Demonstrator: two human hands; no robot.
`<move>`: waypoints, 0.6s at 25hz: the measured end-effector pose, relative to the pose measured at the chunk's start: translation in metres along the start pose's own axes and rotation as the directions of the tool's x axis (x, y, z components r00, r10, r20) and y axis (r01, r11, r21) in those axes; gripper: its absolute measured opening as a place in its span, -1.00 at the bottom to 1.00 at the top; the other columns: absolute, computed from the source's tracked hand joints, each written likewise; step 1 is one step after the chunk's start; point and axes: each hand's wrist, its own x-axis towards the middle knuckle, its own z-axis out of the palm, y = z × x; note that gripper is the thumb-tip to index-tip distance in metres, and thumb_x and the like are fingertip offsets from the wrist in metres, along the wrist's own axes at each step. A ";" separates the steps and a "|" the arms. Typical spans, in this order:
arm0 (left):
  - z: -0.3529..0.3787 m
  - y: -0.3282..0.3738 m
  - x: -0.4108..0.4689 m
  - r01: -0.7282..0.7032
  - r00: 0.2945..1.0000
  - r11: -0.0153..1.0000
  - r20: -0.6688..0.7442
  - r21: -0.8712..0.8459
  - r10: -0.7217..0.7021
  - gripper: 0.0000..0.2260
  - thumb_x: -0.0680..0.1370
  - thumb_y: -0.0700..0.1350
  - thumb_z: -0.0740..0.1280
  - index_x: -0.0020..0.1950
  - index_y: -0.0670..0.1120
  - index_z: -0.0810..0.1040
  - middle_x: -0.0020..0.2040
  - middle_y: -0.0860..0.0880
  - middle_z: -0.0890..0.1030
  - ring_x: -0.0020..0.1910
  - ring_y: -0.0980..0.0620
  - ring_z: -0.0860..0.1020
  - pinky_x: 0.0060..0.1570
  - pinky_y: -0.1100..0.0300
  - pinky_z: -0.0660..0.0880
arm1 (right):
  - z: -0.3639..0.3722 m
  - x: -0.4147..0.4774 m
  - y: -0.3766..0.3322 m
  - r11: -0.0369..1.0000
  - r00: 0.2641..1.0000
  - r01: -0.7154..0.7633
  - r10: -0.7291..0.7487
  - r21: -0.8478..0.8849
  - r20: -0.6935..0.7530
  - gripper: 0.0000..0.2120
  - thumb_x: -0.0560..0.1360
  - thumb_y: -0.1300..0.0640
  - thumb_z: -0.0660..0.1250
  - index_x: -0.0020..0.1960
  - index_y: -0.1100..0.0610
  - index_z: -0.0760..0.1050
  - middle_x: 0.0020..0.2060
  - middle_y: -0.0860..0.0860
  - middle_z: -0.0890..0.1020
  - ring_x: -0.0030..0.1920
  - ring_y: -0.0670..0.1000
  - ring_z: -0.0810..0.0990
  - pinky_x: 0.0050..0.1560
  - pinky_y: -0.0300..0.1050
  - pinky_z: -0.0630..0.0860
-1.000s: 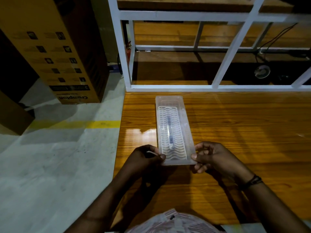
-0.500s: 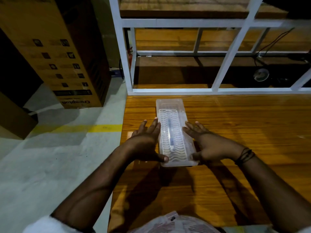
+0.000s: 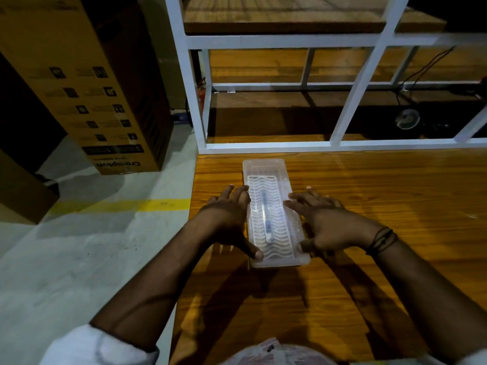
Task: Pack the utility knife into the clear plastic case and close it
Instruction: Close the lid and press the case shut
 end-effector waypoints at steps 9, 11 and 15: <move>-0.009 0.000 0.012 -0.010 1.000 0.997 -0.015 0.071 0.012 0.50 0.11 0.42 0.60 0.64 -0.06 -0.37 0.68 -0.08 -0.28 0.65 -0.18 -0.28 0.61 -0.25 -0.16 | -0.027 0.034 0.006 0.986 0.982 -0.024 0.055 -0.167 0.182 0.45 0.08 -0.55 0.43 0.58 -0.04 -0.42 0.57 -0.07 -0.41 0.52 0.11 -0.52 0.49 0.32 -0.41; -0.007 -0.003 0.018 -0.015 1.000 0.998 -0.013 0.067 0.015 0.50 0.09 0.42 0.60 0.64 -0.05 -0.35 0.67 -0.09 -0.28 0.64 -0.22 -0.30 0.60 -0.28 -0.16 | -0.027 0.040 0.009 0.988 0.977 -0.023 0.054 -0.151 0.206 0.49 0.05 -0.55 0.45 0.57 -0.05 -0.46 0.56 -0.07 -0.43 0.52 0.11 -0.52 0.49 0.32 -0.41; -0.010 0.001 0.027 -0.010 0.998 0.992 0.061 0.129 0.002 0.47 0.15 0.38 0.61 0.64 -0.11 -0.37 0.59 -0.16 -0.50 0.57 -0.28 -0.46 0.57 -0.27 -0.27 | -0.026 0.043 0.010 0.988 0.973 -0.020 0.054 -0.150 0.226 0.50 0.05 -0.53 0.47 0.56 -0.04 -0.47 0.55 -0.07 -0.45 0.53 0.11 -0.50 0.50 0.31 -0.39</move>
